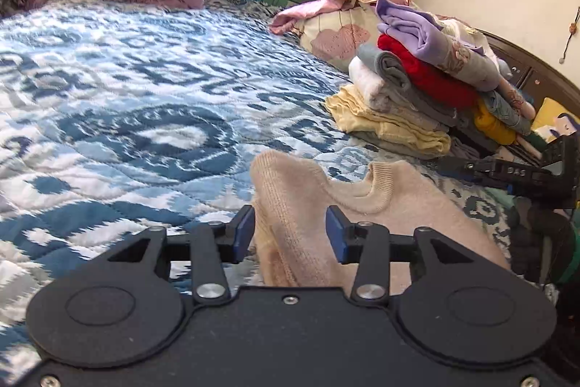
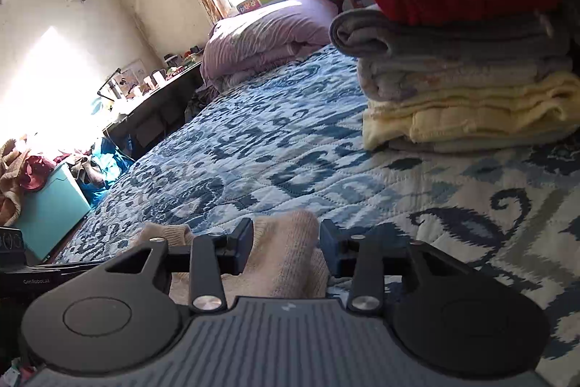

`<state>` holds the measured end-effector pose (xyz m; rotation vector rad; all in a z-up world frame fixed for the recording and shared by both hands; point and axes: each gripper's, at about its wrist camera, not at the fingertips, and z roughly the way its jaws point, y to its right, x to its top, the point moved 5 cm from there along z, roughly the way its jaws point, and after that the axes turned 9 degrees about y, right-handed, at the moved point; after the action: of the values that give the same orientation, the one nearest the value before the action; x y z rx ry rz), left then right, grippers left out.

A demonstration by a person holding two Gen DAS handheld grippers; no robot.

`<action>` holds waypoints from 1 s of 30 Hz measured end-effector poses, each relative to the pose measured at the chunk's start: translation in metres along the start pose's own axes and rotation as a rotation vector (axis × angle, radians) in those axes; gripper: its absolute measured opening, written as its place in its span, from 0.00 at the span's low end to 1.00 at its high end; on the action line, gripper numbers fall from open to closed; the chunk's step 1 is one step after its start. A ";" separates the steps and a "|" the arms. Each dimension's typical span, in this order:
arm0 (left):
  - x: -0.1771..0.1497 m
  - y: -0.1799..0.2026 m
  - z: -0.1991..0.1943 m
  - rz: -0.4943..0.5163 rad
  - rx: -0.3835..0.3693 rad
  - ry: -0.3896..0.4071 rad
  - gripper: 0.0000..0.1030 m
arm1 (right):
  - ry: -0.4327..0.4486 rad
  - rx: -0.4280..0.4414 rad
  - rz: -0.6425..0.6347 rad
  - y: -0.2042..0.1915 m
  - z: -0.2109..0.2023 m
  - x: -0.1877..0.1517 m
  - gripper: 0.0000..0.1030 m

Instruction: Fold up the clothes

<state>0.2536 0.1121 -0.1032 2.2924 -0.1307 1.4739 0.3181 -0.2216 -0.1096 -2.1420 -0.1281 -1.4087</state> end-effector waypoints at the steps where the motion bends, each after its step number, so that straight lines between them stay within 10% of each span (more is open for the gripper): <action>1: 0.001 0.009 -0.008 0.038 -0.006 0.013 0.44 | 0.025 0.007 -0.042 -0.005 -0.012 0.003 0.44; 6: -0.009 0.066 -0.036 0.256 -0.114 0.032 0.46 | -0.004 0.176 -0.277 -0.055 -0.060 -0.017 0.44; 9: -0.047 0.074 -0.014 0.349 -0.082 -0.130 0.47 | -0.056 0.168 -0.381 -0.072 -0.059 -0.050 0.47; 13: -0.074 0.057 -0.006 0.304 -0.054 -0.106 0.52 | -0.113 0.114 -0.413 -0.062 -0.038 -0.088 0.49; 23: -0.005 0.067 0.011 0.397 -0.030 -0.051 0.50 | -0.055 0.126 -0.511 -0.075 -0.037 -0.030 0.49; 30: -0.027 0.012 0.079 0.192 0.004 -0.159 0.60 | -0.182 0.103 -0.392 -0.037 0.037 -0.053 0.53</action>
<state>0.3049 0.0665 -0.1522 2.4565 -0.4039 1.3782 0.3113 -0.1607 -0.1513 -2.2350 -0.7080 -1.3724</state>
